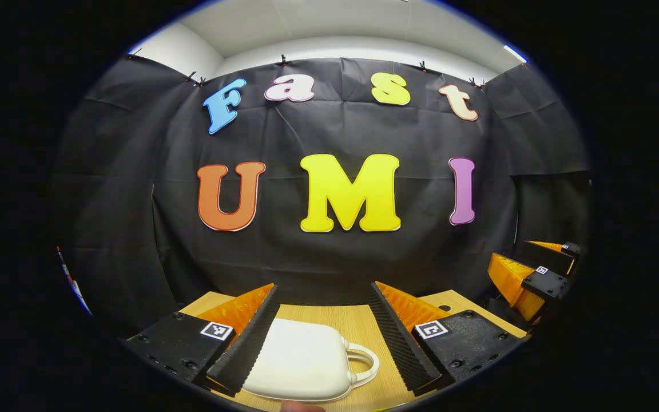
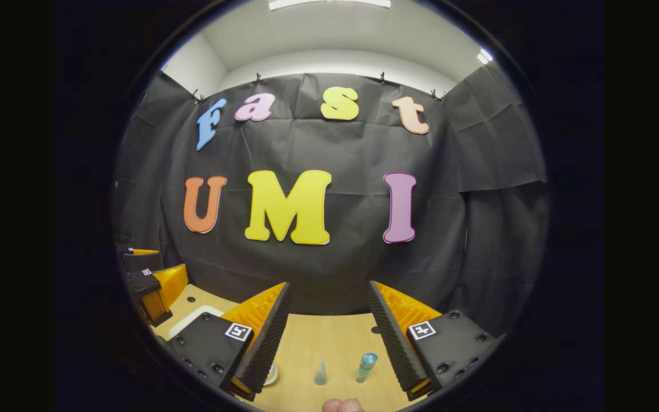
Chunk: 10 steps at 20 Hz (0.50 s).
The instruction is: First open the suitcase, pack the skin care products into it, and then close the suitcase.
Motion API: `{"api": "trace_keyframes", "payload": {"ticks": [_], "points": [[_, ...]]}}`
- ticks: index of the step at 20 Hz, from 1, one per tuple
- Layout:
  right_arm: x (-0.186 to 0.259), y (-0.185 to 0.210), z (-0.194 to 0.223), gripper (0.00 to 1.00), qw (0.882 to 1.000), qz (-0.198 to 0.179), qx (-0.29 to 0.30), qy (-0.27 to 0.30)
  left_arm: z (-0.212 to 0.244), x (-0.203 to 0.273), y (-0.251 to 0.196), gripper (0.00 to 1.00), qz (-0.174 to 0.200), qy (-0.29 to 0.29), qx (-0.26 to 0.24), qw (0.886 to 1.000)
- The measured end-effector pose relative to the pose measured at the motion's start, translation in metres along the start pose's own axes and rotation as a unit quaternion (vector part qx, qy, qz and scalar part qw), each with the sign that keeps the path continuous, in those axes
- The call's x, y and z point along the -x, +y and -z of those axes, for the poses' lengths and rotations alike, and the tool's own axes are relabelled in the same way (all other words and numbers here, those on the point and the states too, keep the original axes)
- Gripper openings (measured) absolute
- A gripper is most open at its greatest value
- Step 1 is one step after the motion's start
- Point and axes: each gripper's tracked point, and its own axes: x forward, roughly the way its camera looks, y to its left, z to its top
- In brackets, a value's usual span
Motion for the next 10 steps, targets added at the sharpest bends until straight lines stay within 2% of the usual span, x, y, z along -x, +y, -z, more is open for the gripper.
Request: {"api": "trace_keyframes", "payload": {"ticks": [10], "points": [[-0.009, -0.022, 0.009, 0.81, 1.000, 0.008, -0.006, 0.006, 0.000, -0.001, -0.007, 0.99, 0.006, -0.007, -0.011, 1.000]]}}
